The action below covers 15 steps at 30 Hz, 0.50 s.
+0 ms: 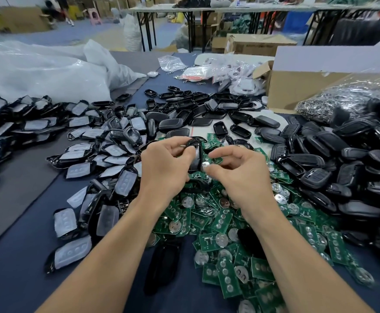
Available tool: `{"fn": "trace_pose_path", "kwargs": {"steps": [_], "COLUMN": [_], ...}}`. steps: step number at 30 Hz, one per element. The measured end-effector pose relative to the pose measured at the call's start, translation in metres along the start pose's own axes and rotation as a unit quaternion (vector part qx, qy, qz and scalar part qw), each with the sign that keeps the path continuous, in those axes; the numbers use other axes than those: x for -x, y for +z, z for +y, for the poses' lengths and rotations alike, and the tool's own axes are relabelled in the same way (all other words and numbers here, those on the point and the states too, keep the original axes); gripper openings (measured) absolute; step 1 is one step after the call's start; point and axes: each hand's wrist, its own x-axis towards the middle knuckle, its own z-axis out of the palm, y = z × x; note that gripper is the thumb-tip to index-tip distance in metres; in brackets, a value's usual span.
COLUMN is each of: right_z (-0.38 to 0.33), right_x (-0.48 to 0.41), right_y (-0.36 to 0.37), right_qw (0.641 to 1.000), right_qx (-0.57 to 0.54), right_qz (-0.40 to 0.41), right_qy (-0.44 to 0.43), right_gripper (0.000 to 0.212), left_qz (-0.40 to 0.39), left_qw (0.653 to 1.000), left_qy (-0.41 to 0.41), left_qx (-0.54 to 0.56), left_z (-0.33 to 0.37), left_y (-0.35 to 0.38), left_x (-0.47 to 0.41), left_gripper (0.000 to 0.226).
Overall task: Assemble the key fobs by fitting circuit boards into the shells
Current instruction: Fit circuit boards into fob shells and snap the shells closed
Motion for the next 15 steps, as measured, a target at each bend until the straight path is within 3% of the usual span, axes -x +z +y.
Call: {"fn": "trace_pose_path", "kwargs": {"steps": [5,10,15], "right_z": [-0.001,0.0006,-0.0036], "right_x": [-0.0005,0.0003,0.006], "right_y": [0.001,0.0042,0.0046], "right_qw": [1.0,0.997,0.998], "right_qx": [0.02,0.03,0.038], "right_qz": [-0.01,0.072,0.057], "right_qy": [0.0,0.008,0.003], "right_gripper": [0.035,0.014,0.023], "left_qz": [-0.001,-0.01,-0.031], "left_qw": [1.0,1.0,0.999], "left_qy": [-0.01,-0.009,-0.018], "left_qx": [-0.002,0.005,0.015], "left_z": [0.0004,-0.0016,-0.0062], "left_y": [0.0014,0.0012,0.0021], "left_x": [-0.0015,-0.001,-0.002], "left_gripper": [0.026,0.03,0.034]}}
